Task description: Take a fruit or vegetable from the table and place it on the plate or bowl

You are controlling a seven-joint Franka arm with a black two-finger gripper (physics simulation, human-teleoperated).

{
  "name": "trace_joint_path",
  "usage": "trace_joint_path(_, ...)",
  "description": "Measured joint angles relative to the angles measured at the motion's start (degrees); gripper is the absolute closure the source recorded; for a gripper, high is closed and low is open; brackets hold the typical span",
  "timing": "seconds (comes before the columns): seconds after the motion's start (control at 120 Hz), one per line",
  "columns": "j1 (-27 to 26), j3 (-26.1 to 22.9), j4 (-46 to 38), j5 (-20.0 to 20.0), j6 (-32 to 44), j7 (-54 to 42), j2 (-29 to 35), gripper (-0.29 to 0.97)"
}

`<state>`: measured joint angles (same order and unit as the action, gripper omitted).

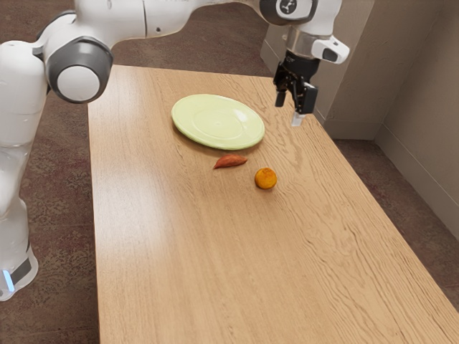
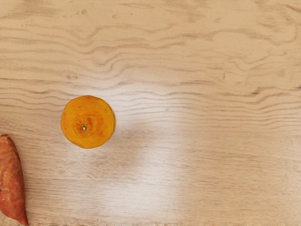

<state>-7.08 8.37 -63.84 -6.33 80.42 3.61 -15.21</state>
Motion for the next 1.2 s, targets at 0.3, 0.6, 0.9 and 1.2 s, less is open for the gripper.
trace_joint_path(0.3, 0.26, 0.23, 0.00, 1.45, -1.29, -1.39, 1.09, 0.01)
trace_joint_path(0.6, 0.31, 0.31, -10.64, 2.31, 7.25, -10.02, 0.29, 0.01)
trace_joint_path(0.9, 1.91, 2.84, -23.84, 2.34, 15.59, -16.82, 1.87, 0.01)
trace_joint_path(1.2, 1.86, 3.31, -26.92, 4.24, 21.00, -21.66, 2.40, 0.01)
